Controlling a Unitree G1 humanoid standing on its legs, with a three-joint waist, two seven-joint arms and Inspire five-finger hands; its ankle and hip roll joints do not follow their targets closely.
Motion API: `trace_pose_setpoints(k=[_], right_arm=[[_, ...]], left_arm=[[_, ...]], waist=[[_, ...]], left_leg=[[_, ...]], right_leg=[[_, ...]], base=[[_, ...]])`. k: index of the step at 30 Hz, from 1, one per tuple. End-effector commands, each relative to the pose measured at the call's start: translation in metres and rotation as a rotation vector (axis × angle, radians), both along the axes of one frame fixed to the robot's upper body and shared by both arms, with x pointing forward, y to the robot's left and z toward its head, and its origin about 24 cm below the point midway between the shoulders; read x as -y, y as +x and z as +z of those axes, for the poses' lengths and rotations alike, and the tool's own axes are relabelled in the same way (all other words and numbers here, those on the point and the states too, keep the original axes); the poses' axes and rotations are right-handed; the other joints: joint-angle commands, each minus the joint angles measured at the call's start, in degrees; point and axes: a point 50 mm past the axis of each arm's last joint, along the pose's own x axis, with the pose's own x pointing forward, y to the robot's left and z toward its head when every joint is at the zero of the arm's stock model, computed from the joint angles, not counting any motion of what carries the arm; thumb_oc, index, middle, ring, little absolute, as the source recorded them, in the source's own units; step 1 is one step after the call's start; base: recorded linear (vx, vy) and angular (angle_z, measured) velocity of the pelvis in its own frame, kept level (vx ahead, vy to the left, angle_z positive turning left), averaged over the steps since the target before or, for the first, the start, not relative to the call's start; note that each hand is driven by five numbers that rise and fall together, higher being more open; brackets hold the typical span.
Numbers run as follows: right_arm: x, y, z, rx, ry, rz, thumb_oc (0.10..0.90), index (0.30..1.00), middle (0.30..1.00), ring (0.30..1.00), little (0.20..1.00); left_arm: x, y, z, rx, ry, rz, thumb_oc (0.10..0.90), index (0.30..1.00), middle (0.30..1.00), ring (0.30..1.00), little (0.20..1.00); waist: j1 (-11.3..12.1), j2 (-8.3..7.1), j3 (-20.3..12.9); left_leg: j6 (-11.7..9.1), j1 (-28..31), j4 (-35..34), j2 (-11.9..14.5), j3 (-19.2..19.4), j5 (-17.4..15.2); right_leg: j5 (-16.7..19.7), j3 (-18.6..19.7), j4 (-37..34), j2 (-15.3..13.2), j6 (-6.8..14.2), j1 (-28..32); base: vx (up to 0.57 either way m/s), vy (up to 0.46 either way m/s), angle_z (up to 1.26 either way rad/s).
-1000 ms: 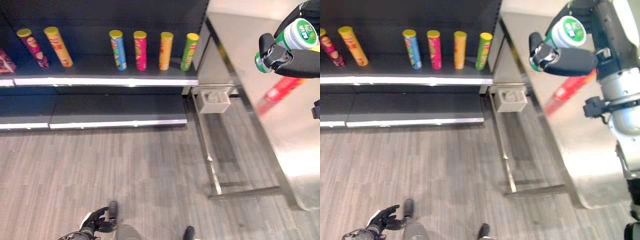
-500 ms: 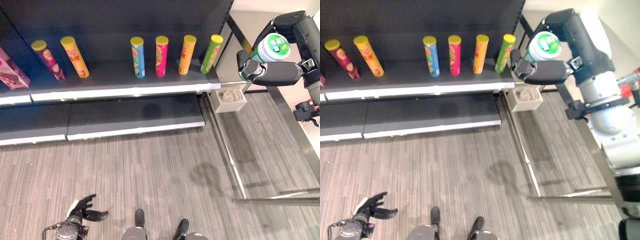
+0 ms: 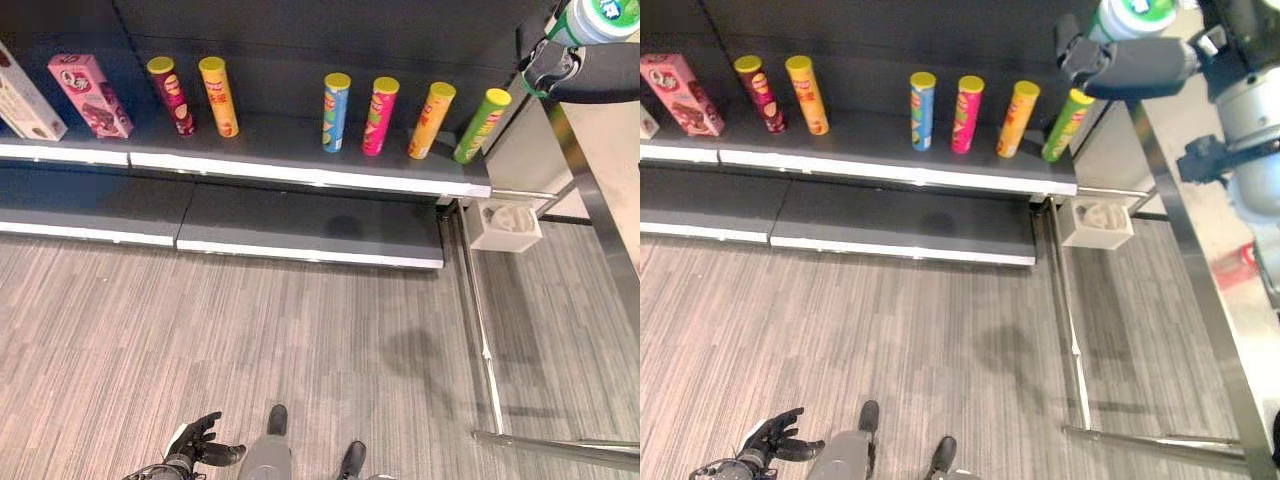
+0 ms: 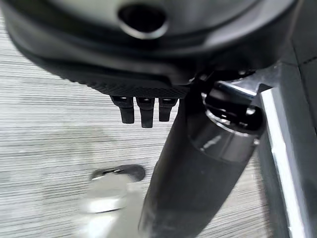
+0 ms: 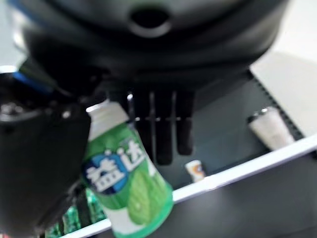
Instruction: Put the goods on the table back onto the shelves and tidy them up.
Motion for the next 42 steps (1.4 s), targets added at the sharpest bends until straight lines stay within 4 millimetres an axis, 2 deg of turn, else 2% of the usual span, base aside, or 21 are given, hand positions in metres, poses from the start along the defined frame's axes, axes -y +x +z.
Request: trace_pose_setpoints(k=[1,2,4,7,8,9,10,13,14,15,17,20,22,23,25,27,30,36,37,42], right_arm=[[0.006,-0.026,0.049,0.229,0.050,-0.012,0.400,0.300,0.300,0.300,0.300],[0.006,-0.022,0.046,0.209,0.049,-0.014,0.400,0.300,0.300,0.300,0.300],[0.004,-0.022,0.044,0.213,0.050,-0.007,0.400,0.300,0.300,0.300,0.300],[0.001,-0.020,0.041,0.210,0.043,-0.004,0.400,0.300,0.300,0.300,0.300],[0.000,-0.018,0.038,0.205,0.046,-0.002,0.400,0.300,0.300,0.300,0.300],[-0.006,-0.015,0.036,0.200,0.044,0.017,0.400,0.300,0.300,0.300,0.300],[-0.006,-0.015,0.037,0.200,0.044,0.018,0.400,0.300,0.300,0.300,0.300],[-0.013,-0.012,0.039,0.212,0.048,0.045,0.400,0.300,0.300,0.300,0.300],[-0.015,-0.010,0.038,0.194,0.039,0.048,0.400,0.300,0.300,0.300,0.300],[-0.016,-0.011,0.039,0.199,0.037,0.053,0.400,0.300,0.300,0.300,0.300],[-0.015,-0.013,0.041,0.210,0.044,0.058,0.400,0.300,0.300,0.300,0.300],[-0.011,-0.014,0.043,0.221,0.061,0.049,0.400,0.300,0.300,0.300,0.300],[-0.010,-0.014,0.043,0.226,0.068,0.048,0.400,0.300,0.300,0.300,0.300],[-0.011,-0.014,0.042,0.227,0.072,0.054,0.400,0.300,0.300,0.300,0.300],[-0.011,-0.014,0.042,0.234,0.075,0.057,0.400,0.300,0.300,0.300,0.300],[-0.010,-0.012,0.043,0.226,0.076,0.049,0.400,0.300,0.300,0.300,0.300],[-0.006,-0.011,0.050,0.233,0.093,0.034,0.400,0.300,0.300,0.300,0.300],[-0.008,-0.004,0.051,0.212,0.097,0.034,0.400,0.300,0.300,0.300,0.300],[-0.010,-0.004,0.055,0.216,0.100,0.042,0.400,0.300,0.300,0.300,0.300],[-0.006,-0.005,0.062,0.234,0.119,0.034,0.400,0.300,0.300,0.300,0.300]], left_arm=[[-0.016,0.006,0.014,0.044,0.065,-0.063,0.800,0.900,0.900,0.900,0.900],[-0.016,0.005,0.013,0.041,0.064,-0.065,0.800,0.900,0.900,0.900,0.900],[-0.013,0.002,0.011,0.024,0.065,-0.079,0.800,0.900,0.900,0.900,0.900],[-0.015,-0.001,0.010,0.010,0.079,-0.089,0.800,0.900,0.900,0.900,0.900],[-0.017,-0.002,0.010,0.006,0.088,-0.091,0.800,0.900,0.900,0.900,0.900],[-0.023,-0.006,0.011,0.000,0.102,-0.074,0.800,0.900,0.900,0.900,0.900],[-0.023,-0.006,0.011,0.000,0.102,-0.073,0.800,0.900,0.900,0.900,0.900],[-0.030,-0.009,0.014,-0.003,0.124,-0.051,0.800,0.900,0.900,0.900,0.900],[-0.034,-0.008,0.016,0.008,0.129,-0.045,0.800,0.900,0.900,0.900,0.900],[-0.035,-0.007,0.017,0.016,0.128,-0.040,0.800,0.900,0.900,0.900,0.900],[-0.035,-0.006,0.018,0.022,0.126,-0.033,0.800,0.900,0.900,0.900,0.900],[-0.030,-0.005,0.015,0.016,0.114,-0.052,0.800,0.900,0.900,0.900,0.900],[-0.029,-0.005,0.015,0.018,0.111,-0.058,0.800,0.900,0.900,0.900,0.900],[-0.026,-0.001,0.015,0.031,0.108,-0.067,0.800,0.900,0.900,0.900,0.900],[-0.025,0.000,0.016,0.037,0.109,-0.077,0.800,0.900,0.900,0.900,0.900],[-0.023,0.007,0.020,0.063,0.110,-0.101,0.800,0.900,0.900,0.900,0.900],[-0.020,0.005,0.018,0.055,0.109,-0.123,0.800,0.900,0.900,0.900,0.900],[-0.018,0.002,0.016,0.047,0.100,-0.117,0.800,0.900,0.900,0.900,0.900],[-0.018,-0.001,0.014,0.033,0.096,-0.109,0.800,0.900,0.900,0.900,0.900],[-0.015,-0.003,0.011,0.017,0.090,-0.103,0.800,0.900,0.900,0.900,0.900]], waist=[[1.71,-0.63,-5.80],[1.77,-0.09,-6.94],[1.59,0.90,-8.89],[1.90,0.70,-10.18],[1.98,0.75,-10.39],[2.44,1.00,-10.27],[2.55,0.94,-10.22],[2.51,1.80,-9.39],[1.37,2.31,-8.52],[0.95,2.60,-8.17],[0.23,2.92,-7.63],[-1.15,2.70,-7.18],[-1.57,2.76,-6.80],[-2.04,2.65,-6.18],[-2.20,2.59,-6.09],[-2.79,2.40,-5.71],[-2.48,1.34,-6.83],[-2.33,1.37,-7.46],[-1.72,1.12,-8.00],[-1.45,0.93,-8.72]], left_leg=[[-0.49,-1.71,-10.47,1.78,0.52,4.69],[-0.90,-1.31,-10.82,2.07,0.42,3.98],[-1.45,0.10,-10.82,1.92,0.50,6.30],[-0.17,3.27,-10.82,-0.18,1.85,6.02],[0.56,4.48,-10.82,-0.96,2.50,5.33],[2.30,7.00,-10.76,-2.50,4.27,3.88],[2.42,7.10,-10.75,-2.60,4.52,3.82],[3.98,9.43,-10.82,-3.81,6.81,2.05],[4.50,11.32,-10.82,-4.42,6.80,0.69],[4.69,11.82,-10.82,-4.83,6.51,0.34],[4.60,12.54,-10.82,-5.55,6.39,-0.43],[4.79,14.29,-10.82,-6.75,5.60,-2.05],[4.88,14.91,-10.82,-6.94,5.37,-2.37],[5.08,15.99,-10.82,-7.37,4.66,-2.91],[5.08,16.34,-10.82,-7.45,4.56,-3.23],[5.32,17.13,-10.82,-7.71,3.67,-3.81],[5.72,18.18,-10.82,-9.07,2.77,-5.16],[5.77,18.52,-10.82,-8.62,0.99,-5.46],[5.31,18.55,-10.82,-7.96,-0.39,-5.64],[3.97,18.59,-10.82,-6.53,-2.00,-5.92]], right_leg=[[-4.13,2.34,0.87,0.46,6.76,1.35],[-4.36,2.66,0.87,0.34,7.17,2.03],[-4.24,2.91,0.87,-0.74,8.15,3.48],[-3.09,3.88,1.49,-4.14,9.20,4.83],[-2.52,3.92,3.48,-5.43,9.71,4.60],[-0.65,4.12,9.09,-8.44,10.96,2.65],[-0.82,4.40,9.51,-8.65,11.09,2.42],[2.86,3.04,20.00,-11.42,10.86,-2.23],[2.85,3.88,23.99,-9.94,9.94,-6.13],[2.42,3.85,23.18,-8.70,9.68,-7.72],[1.45,2.23,18.33,-6.86,9.19,-8.36],[4.34,2.43,9.98,-4.76,9.51,-10.38],[6.12,3.10,7.91,-4.40,10.13,-11.72],[8.92,3.95,4.60,-4.18,11.24,-13.38],[10.16,3.87,2.83,-4.04,11.62,-13.65],[11.99,6.17,1.52,-3.53,12.37,-15.90],[13.16,7.55,0.87,-3.67,12.20,-14.87],[12.69,7.48,0.87,-3.50,11.61,-13.22],[11.40,5.88,0.87,-3.37,11.04,-11.82],[9.07,3.39,0.87,-2.94,10.16,-9.89]], base=[[0.26,0.180,-0.04],[0.22,0.157,-0.20],[0.37,0.292,-0.36],[0.32,0.307,-0.39],[0.31,0.440,-0.27],[0.21,0.350,-0.23],[0.17,0.365,-0.36],[0.10,0.294,-0.46],[0.13,0.298,-0.34],[0.14,0.229,-0.27],[0.11,0.083,-0.01],[0.13,0.041,0.02],[0.11,0.020,0.06],[0.09,0.008,0.04],[0.11,0.009,0.17],[0.13,0.001,0.23],[0.15,-0.006,0.17],[0.10,-0.070,0.10],[0.13,-0.134,0.25],[0.12,-0.144,0.58]])
